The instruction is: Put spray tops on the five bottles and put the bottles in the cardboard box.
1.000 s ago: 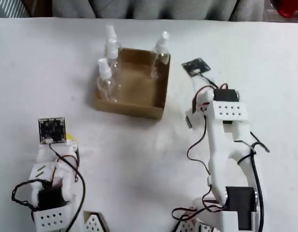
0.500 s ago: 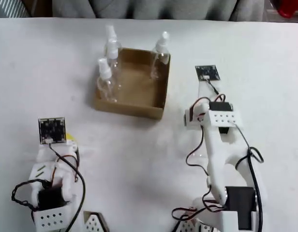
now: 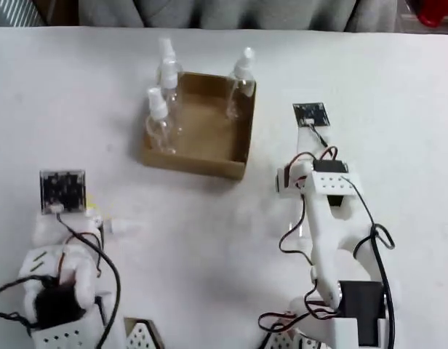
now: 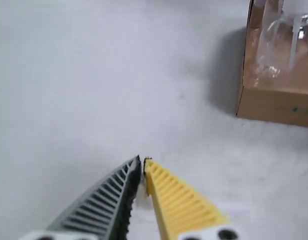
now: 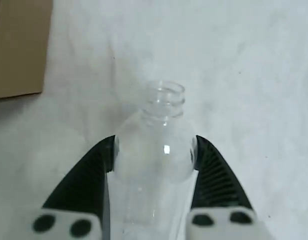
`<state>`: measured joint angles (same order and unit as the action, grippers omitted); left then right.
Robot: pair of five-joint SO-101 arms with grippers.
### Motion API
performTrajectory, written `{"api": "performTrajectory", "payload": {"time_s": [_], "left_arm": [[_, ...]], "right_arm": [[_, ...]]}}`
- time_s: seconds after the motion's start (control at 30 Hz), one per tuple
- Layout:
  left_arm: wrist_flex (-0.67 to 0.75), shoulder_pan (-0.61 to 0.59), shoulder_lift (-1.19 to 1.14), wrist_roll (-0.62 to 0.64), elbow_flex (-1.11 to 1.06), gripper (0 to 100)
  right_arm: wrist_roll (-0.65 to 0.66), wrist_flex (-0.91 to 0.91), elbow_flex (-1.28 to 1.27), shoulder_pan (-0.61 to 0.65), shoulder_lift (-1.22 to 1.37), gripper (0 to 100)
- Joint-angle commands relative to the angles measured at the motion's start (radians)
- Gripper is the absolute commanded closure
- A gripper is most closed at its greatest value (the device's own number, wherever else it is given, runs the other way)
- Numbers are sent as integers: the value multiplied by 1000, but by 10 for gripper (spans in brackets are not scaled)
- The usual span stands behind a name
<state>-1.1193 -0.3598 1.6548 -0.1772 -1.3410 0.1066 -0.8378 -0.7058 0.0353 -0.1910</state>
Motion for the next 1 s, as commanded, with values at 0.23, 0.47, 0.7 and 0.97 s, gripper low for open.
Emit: {"api": "performTrajectory", "payload": {"time_s": [0.23, 0.47, 0.7, 0.97], "left_arm": [[-8, -12, -705, -434, 399, 976], [-26, 8, -780, -755, 411, 976], [-169, 159, -782, -893, 410, 858], [-167, 271, -782, -1037, 371, 843]], "right_arm": [[0, 15, 6, 4, -5, 984], [0, 18, 6, 4, -5, 984], [25, 50, -15, 5, -5, 984], [29, 48, -15, 4, -5, 984]]}}
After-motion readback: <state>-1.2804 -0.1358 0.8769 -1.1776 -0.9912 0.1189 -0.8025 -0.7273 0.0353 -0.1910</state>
